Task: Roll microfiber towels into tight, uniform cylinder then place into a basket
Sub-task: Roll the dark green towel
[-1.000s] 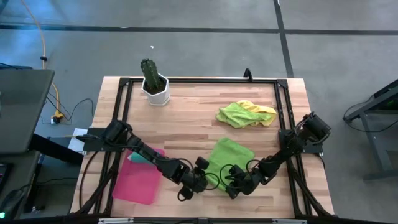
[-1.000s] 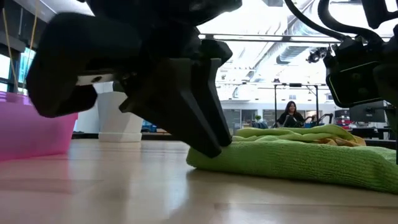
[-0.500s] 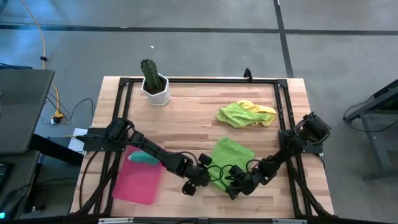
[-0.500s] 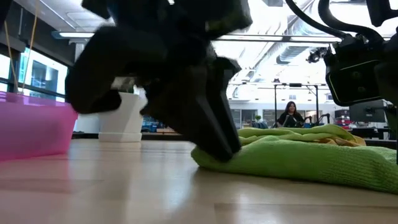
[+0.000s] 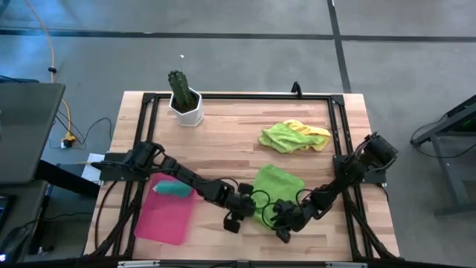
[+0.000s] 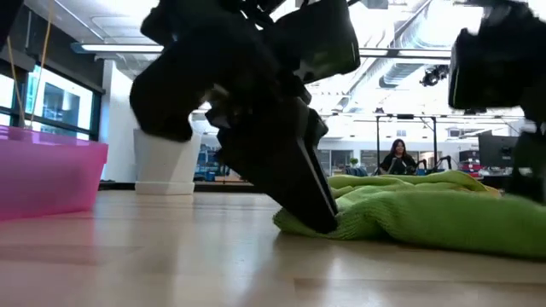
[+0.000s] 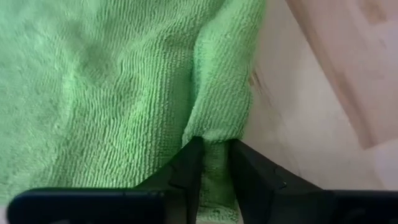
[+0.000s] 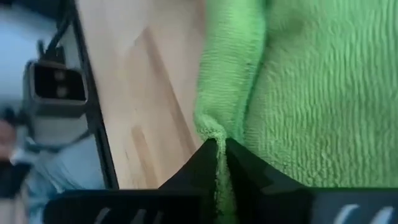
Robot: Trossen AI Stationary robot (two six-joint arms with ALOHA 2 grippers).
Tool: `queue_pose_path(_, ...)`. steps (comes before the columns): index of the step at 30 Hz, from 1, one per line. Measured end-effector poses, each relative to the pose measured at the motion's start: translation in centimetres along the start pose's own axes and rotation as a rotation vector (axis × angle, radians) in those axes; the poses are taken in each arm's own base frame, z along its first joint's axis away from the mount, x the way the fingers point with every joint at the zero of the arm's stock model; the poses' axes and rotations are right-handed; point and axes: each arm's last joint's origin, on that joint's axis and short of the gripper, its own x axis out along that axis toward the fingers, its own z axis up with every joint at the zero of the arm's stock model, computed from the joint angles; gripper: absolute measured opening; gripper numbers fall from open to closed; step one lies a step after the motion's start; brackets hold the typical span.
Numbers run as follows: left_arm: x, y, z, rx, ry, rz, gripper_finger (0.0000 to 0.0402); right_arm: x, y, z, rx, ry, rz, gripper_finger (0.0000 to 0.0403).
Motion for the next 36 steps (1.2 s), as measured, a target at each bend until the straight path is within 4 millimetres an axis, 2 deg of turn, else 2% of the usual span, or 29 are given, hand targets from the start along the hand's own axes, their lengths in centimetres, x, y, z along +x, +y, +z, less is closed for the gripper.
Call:
queue_pose_path(7,0.0,-0.7,-0.2,-0.251,0.050,-0.271,0.0008,-2.2,1.3,1.0,-0.342,-0.037,0.051,0.0113)
queue_pose_path(10,0.1,-0.8,-0.2,-0.390,0.086,-0.389,0.0008,-2.8,1.8,1.1,-0.592,-0.061,0.076,0.0137)
queue_pose_path(14,0.2,-0.7,0.1,-0.450,0.074,-0.461,0.0011,-3.1,2.4,0.6,-0.845,-0.088,0.095,0.0146)
queue_pose_path(24,0.2,1.5,0.6,-0.603,0.034,-0.425,0.0002,-3.7,4.0,-1.4,-0.894,-0.223,0.089,0.0145)
queue_pose_path(36,0.3,3.2,1.0,-0.707,-0.044,-0.324,0.0005,-3.9,4.2,-3.2,-0.836,-0.264,0.040,0.0145)
